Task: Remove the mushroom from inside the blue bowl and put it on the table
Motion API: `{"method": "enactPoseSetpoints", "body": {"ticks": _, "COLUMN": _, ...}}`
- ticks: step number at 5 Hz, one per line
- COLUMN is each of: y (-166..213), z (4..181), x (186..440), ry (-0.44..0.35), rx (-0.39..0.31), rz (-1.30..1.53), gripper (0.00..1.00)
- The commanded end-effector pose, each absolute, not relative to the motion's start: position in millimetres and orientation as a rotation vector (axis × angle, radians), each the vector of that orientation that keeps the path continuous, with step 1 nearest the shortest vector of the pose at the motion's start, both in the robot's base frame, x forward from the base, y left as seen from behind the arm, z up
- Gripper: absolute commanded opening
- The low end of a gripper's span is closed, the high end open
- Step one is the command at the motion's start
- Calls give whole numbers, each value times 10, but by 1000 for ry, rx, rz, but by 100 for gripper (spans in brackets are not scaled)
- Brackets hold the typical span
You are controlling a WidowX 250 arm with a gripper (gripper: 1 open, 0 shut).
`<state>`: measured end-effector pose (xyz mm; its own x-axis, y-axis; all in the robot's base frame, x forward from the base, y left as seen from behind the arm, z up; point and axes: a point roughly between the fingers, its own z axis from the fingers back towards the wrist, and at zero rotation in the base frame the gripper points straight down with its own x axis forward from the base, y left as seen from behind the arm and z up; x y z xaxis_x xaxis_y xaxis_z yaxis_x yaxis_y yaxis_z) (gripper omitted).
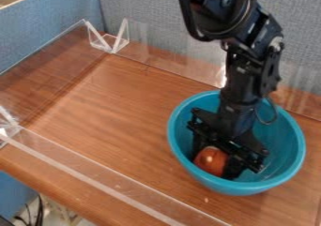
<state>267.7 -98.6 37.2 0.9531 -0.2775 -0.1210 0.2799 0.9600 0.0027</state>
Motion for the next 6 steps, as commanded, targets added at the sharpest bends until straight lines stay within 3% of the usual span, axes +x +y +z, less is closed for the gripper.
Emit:
{"method": "enactPoseSetpoints", "body": {"ticks": 1, "y": -1012, "z": 613, "x": 2757, "ry": 37, "rx": 8, "rz": -284, "gripper": 0}}
{"method": "enactPoseSetpoints", "body": {"ticks": 4, "y": -1050, "z": 641, "x": 2768, "ry": 23, "rx": 14, "rz": -286, "gripper": 0}}
{"method": "enactPoseSetpoints", "body": {"ticks": 5, "y": -1015, "z": 782, "x": 2765, "ry": 0, "rx": 7, "rz": -289, "gripper": 0}}
{"method": "enactPoseSetpoints", "body": {"ticks": 6, "y": -791, "z": 1137, "x": 2789, "ry": -58, "rx": 14, "rz": -252, "gripper": 0}}
